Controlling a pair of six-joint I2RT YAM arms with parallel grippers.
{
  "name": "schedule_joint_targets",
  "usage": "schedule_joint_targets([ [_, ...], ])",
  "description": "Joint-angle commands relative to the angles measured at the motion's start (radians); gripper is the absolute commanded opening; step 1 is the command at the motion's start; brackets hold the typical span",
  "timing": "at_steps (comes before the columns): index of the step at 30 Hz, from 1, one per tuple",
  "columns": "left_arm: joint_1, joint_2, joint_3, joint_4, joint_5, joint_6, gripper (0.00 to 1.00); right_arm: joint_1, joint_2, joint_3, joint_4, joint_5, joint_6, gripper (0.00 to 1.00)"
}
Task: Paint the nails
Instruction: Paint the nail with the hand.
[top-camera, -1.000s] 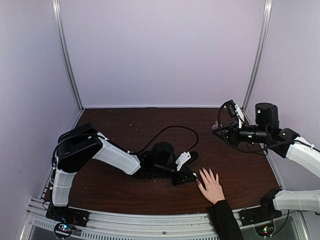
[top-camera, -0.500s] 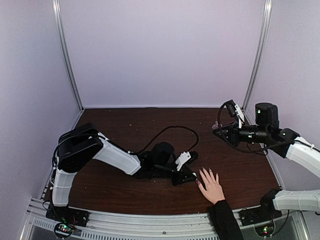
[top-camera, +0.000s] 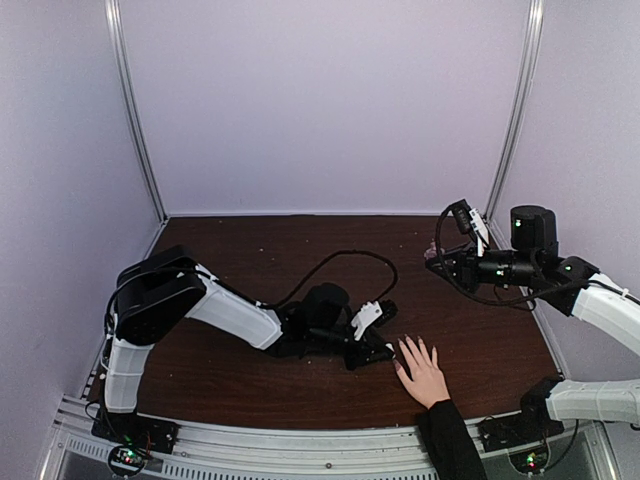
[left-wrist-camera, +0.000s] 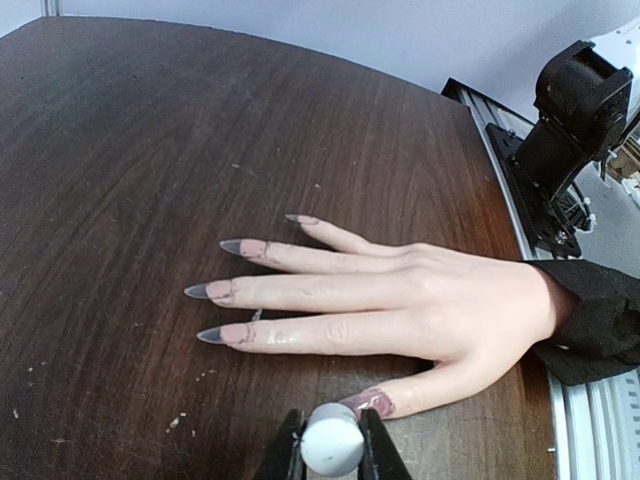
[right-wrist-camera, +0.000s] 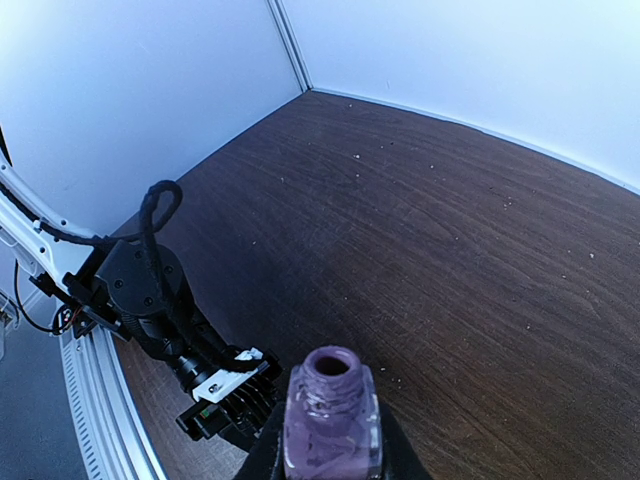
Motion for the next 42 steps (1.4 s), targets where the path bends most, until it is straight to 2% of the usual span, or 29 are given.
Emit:
schedule_joint_targets([
  [1,0.004,0.006,0.029,0.026,-0.002,0.019,0.0,-0.006,-0.008,-0.008,0.03,0.012,0.007,0.0],
  [15,0.014,-0.018,0.05,-0.009,0.001,0.044,0.0,-0.006,-0.002,-0.007,0.034,0.005,0.009,0.0],
  [27,0.019,-0.085,-0.011,0.025,-0.004,0.047,0.0,-0.006,-0.011,-0.008,0.033,0.008,0.009,0.0],
  [33,0.012,-0.076,-0.017,0.036,0.064,0.043,0.0,-0.006,-0.013,-0.01,0.032,0.01,0.009,0.0],
  [42,0.009,-0.035,0.005,0.022,0.071,0.036,0.0,-0.006,-0.012,-0.01,0.031,0.012,0.007,0.0],
])
